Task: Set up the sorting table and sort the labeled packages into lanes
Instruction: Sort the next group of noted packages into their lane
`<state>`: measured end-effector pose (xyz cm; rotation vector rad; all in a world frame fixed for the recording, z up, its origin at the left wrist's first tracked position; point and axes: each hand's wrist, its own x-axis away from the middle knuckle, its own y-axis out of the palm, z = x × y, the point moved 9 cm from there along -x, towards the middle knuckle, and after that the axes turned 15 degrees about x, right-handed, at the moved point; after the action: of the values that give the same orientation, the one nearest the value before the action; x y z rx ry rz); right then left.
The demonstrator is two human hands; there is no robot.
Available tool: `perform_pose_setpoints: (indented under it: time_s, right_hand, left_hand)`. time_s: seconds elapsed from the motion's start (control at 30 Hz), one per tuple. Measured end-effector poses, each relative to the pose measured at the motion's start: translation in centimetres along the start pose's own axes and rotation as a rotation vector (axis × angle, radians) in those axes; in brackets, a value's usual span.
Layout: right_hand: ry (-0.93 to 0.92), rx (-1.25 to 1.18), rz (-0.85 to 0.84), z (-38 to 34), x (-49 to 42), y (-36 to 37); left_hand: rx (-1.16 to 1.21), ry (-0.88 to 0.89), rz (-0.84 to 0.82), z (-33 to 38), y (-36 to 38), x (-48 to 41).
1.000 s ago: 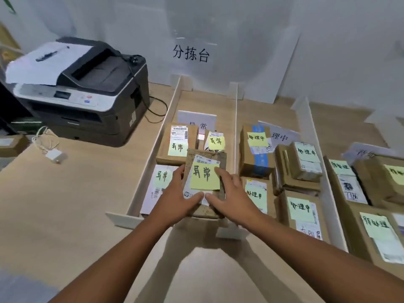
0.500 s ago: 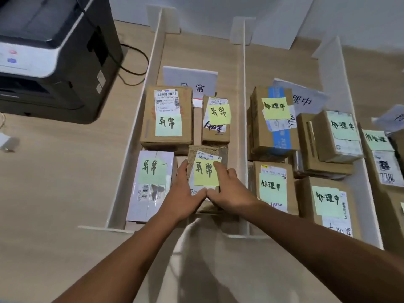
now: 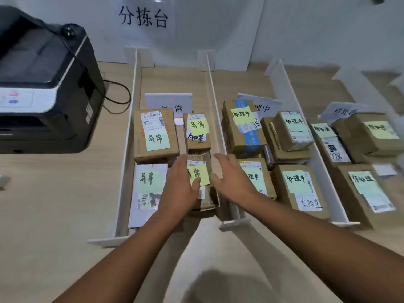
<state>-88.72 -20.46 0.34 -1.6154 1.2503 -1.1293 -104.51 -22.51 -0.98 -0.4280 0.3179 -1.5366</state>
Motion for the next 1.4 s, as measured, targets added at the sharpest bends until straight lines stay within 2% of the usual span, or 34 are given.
perform_pose_setpoints:
  time_s: [0.13,0.27,0.47,0.7,0.83,1.03,1.2,1.4]
  right_hand:
    - [0.070,0.012,0.187,3.4,6.1,-7.5]
    - [0.173,0.091,0.270,9.4,14.1,-13.1]
    - [0.437,0.172,0.415,22.0,28.0,-19.9]
    - [0.701,0.264,0.502,39.9,47.9,-24.9]
    - [0.826,0.301,0.491,50.2,59.2,-27.2]
    - [0.941,0.271,0.458,62.8,71.5,-29.2]
    - [0.965,0.235,0.510,73.3,75.3,-31.4]
    - [0.954,0.251,0.488,87.4,73.7,-33.9]
  left_hand:
    - [-0.022,0.131,-0.019,6.9,-1.5,0.6]
    - [-0.037,0.290,-0.111,15.7,2.3,2.2]
    - [-0.088,0.525,-0.351,28.0,15.4,9.4]
    - [-0.299,0.800,-0.550,40.5,36.6,21.0]
    - [-0.293,0.833,-0.627,46.6,48.6,28.5]
    - [-0.283,0.843,-0.698,53.5,62.3,37.3]
    - [-0.291,0.838,-0.711,58.2,72.2,39.4]
    - [-0.279,0.833,-0.715,63.6,85.9,37.4]
